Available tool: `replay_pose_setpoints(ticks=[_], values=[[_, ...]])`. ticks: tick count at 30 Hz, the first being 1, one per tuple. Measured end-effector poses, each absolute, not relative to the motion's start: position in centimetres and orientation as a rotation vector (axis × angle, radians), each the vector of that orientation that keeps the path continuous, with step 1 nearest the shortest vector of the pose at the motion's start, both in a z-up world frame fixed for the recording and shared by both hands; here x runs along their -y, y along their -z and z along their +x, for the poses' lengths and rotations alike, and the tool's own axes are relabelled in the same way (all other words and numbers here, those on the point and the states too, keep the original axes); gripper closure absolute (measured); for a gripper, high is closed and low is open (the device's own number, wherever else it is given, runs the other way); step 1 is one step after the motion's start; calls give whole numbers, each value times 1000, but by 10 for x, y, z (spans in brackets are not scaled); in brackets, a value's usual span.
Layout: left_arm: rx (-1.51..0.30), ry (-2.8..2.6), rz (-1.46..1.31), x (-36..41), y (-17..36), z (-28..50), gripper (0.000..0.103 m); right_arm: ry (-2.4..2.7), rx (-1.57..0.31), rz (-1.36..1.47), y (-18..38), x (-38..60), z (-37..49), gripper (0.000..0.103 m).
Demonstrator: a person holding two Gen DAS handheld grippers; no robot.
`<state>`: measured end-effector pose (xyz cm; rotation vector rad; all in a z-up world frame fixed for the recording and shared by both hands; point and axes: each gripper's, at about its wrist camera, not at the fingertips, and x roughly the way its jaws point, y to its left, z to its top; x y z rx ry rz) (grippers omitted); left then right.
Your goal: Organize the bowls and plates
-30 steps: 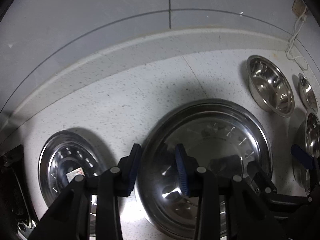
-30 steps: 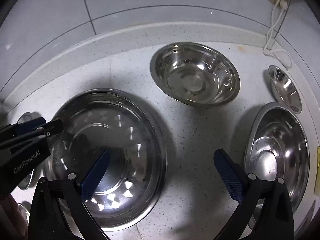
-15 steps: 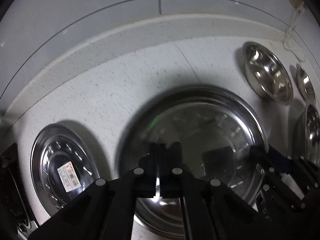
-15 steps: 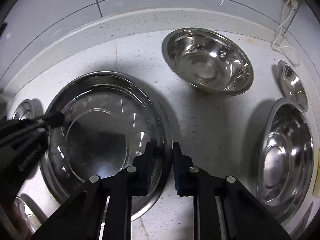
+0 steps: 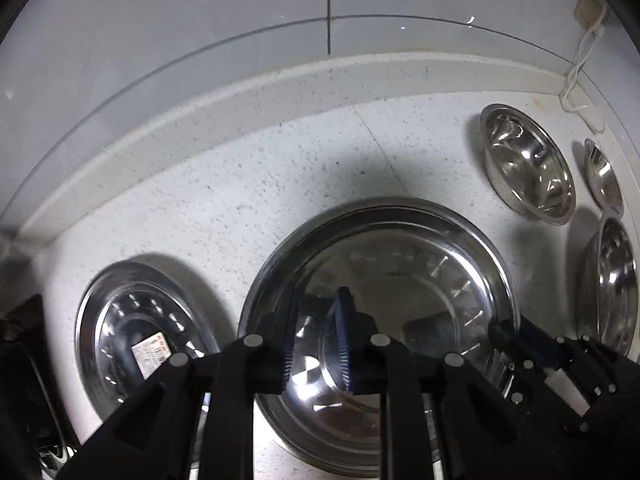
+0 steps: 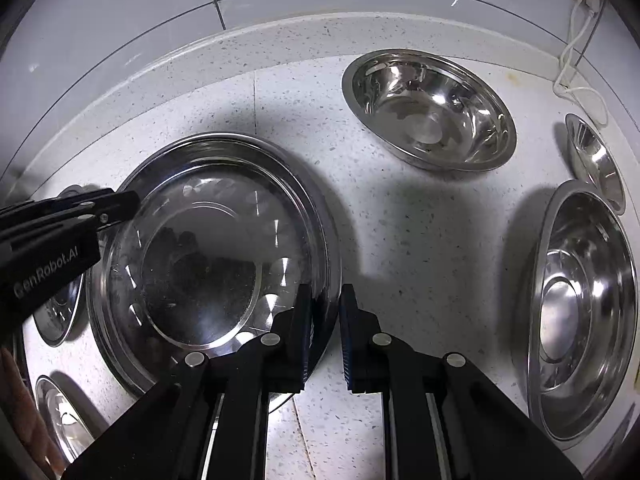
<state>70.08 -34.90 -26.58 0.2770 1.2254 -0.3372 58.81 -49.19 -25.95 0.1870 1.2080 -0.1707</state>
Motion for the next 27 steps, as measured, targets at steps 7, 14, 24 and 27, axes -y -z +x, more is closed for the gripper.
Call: replay_pose_setpoints(ticks=[7,14,24,27], values=[[-1310,323,232,339,284,715,83,171,-1212,194,260,498,592,89],[-1327,363,243,351,284,727,64,169,-1200,226,259,507,590,24],[-1380,376,212,366,290,748,58,173,-1210,265,262,523,593,24],[-1370,368,199,364,296,753,58,171,-1212,261,264,525,595,24]])
